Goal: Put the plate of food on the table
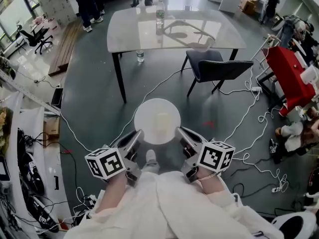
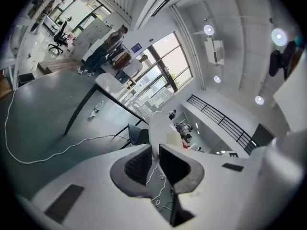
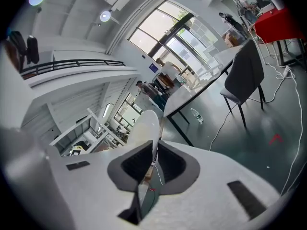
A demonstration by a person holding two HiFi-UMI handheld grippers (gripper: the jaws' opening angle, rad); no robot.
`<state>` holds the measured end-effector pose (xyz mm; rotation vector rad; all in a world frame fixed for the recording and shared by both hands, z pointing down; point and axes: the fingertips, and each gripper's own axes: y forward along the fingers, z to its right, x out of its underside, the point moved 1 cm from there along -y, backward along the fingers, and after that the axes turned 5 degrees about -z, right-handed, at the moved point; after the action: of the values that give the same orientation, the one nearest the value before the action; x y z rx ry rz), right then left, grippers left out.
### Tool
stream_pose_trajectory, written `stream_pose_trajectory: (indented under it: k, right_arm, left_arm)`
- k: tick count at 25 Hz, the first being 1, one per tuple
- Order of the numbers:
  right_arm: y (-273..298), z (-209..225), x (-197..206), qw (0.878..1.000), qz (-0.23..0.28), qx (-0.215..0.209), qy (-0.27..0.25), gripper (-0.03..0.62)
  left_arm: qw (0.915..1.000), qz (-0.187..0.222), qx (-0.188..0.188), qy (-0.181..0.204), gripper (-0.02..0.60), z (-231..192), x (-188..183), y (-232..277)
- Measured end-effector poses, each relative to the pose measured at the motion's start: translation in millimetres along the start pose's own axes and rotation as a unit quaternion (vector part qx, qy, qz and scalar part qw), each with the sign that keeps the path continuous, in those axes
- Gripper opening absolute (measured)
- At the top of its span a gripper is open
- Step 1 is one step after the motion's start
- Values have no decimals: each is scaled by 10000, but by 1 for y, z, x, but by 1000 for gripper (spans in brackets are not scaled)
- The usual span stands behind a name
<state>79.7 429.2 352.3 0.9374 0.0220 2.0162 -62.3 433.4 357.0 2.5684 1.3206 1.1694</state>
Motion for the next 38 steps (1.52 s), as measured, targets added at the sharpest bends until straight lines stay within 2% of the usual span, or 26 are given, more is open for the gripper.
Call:
stream_pose_trajectory:
  k: [4, 8, 17, 23, 32, 38]
  right_arm:
    - [45, 0, -28, 9999, 125, -6, -1, 14]
    - [74, 6, -47, 9997, 216, 86, 51, 14]
    - [111, 34, -76, 9992, 130, 315, 197, 14]
    - [148, 53, -108, 9995, -23, 227, 212, 14]
    - [201, 88, -192, 9995, -168, 147, 207, 14]
    - [235, 113, -260, 9997, -249, 23, 57, 14]
  left_arm:
    - [10000, 9, 84, 48, 54, -29, -45, 16]
    - [9997, -109, 173, 121, 54, -48, -76, 34]
    - [9991, -348, 211, -80, 54, -76, -103, 76]
    - [9994, -306, 81, -120, 54, -97, -136, 105]
    - [9996, -199, -8, -200, 54, -117, -209, 176]
    - [9996, 15, -23, -284, 54, -124, -260, 229]
